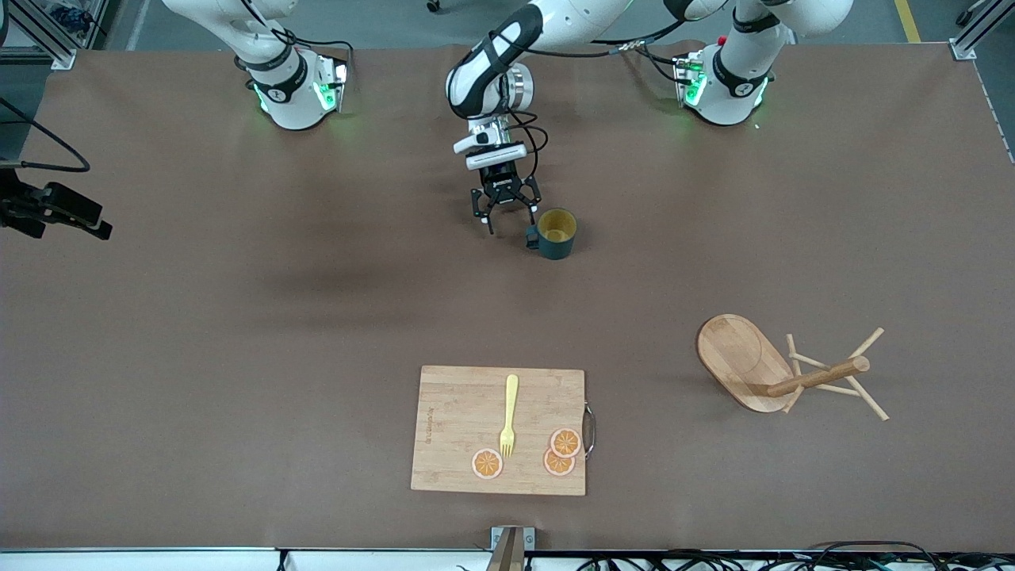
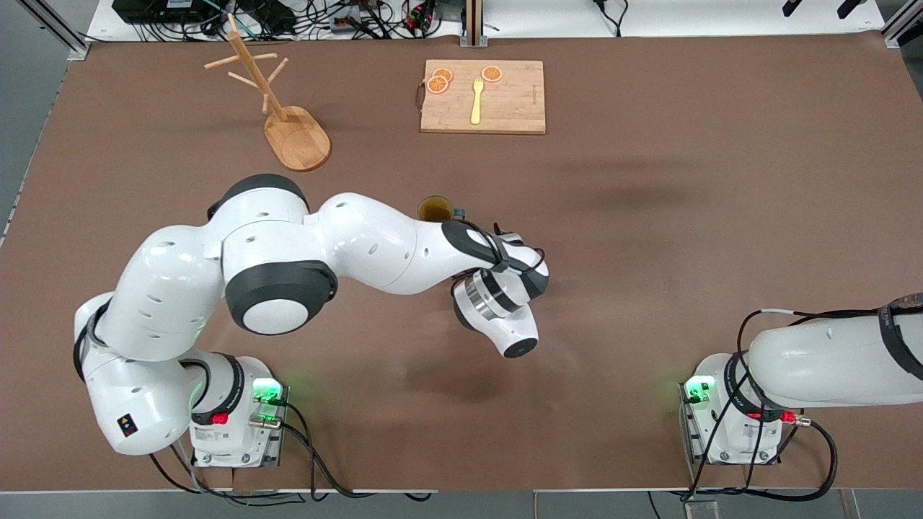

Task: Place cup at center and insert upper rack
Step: 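Grasp the teal mug's handle with the left gripper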

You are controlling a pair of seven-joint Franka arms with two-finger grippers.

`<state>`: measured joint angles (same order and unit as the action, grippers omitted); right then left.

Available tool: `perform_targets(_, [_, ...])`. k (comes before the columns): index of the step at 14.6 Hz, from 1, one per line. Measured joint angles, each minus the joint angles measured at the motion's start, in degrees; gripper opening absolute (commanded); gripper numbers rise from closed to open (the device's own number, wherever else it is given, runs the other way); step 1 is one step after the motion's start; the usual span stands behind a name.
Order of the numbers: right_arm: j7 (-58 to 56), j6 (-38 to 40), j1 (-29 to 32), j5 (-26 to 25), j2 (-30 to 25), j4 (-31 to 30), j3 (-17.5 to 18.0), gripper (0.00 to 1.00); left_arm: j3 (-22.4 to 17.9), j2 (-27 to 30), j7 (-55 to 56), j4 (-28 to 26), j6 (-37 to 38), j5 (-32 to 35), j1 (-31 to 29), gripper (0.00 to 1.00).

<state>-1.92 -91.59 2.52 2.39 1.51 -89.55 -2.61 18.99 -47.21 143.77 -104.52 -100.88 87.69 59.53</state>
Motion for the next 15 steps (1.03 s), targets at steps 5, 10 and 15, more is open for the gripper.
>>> perform_targets(5, [0.0, 0.0, 0.0, 0.0, 0.0, 0.0, 0.0, 1.00, -0.5, -0.2, -0.7, 0.7, 0.0, 0.8, 0.0, 0.77])
perform_targets(10, [0.0, 0.0, 0.0, 0.0, 0.0, -0.1, -0.1, 1.00, -1.4, -0.5, -0.8, 0.9, 0.1, 1.0, 0.0, 0.77])
perform_targets(15, [0.0, 0.1, 0.0, 0.0, 0.0, -0.2, -0.2, 1.00, -2.1, -0.8, -0.8, 0.9, 0.1, 1.1, 0.0, 0.64])
